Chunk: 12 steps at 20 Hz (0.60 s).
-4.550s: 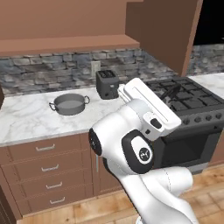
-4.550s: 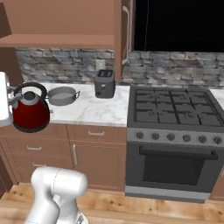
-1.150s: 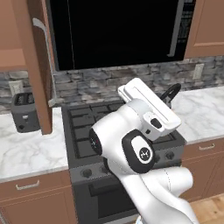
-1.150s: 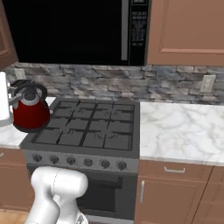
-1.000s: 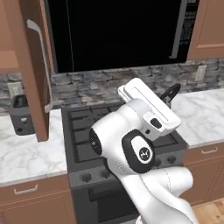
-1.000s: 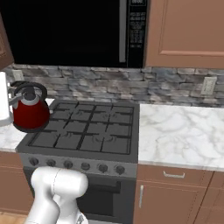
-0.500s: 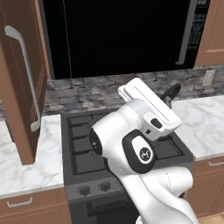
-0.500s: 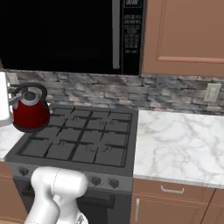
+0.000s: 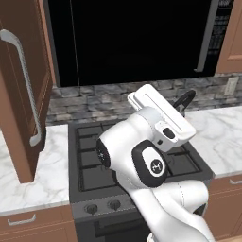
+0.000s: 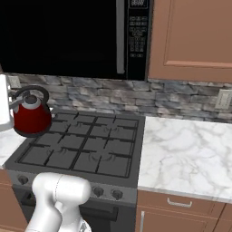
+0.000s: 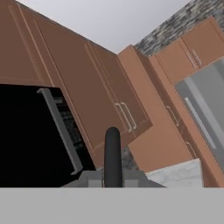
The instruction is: Pick the kettle from the cabinet and place it on a stove burner. Then pick the pot from the counter and place it on another stove burner. Finally, turn both burners on.
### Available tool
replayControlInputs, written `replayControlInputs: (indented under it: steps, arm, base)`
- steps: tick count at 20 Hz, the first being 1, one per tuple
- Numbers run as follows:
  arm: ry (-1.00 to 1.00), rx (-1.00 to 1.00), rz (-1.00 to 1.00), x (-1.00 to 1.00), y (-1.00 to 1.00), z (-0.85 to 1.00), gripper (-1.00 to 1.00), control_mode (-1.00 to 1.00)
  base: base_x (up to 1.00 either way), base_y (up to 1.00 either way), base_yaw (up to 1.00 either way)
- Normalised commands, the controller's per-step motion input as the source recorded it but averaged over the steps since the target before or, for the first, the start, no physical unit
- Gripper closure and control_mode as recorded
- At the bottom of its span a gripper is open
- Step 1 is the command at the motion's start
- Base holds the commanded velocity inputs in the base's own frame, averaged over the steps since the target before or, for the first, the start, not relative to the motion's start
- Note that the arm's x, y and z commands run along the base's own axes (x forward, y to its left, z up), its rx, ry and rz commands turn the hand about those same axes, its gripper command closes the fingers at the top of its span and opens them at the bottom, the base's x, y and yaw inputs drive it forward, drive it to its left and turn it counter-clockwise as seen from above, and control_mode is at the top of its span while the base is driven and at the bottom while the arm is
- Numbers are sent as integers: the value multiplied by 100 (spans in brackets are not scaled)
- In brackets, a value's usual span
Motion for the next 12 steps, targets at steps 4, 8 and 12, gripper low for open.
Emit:
replayControlInputs:
  steps: [4,8,12]
  arm:
    - [0,0,0,0,-2,0,100,-100]
    - [0,0,0,5,0,-7,100,-100]
    - [0,0,0,21,0,-19,100,-100]
  base:
    - [20,-10,3]
    - [0,0,0]
    - [0,0,0]
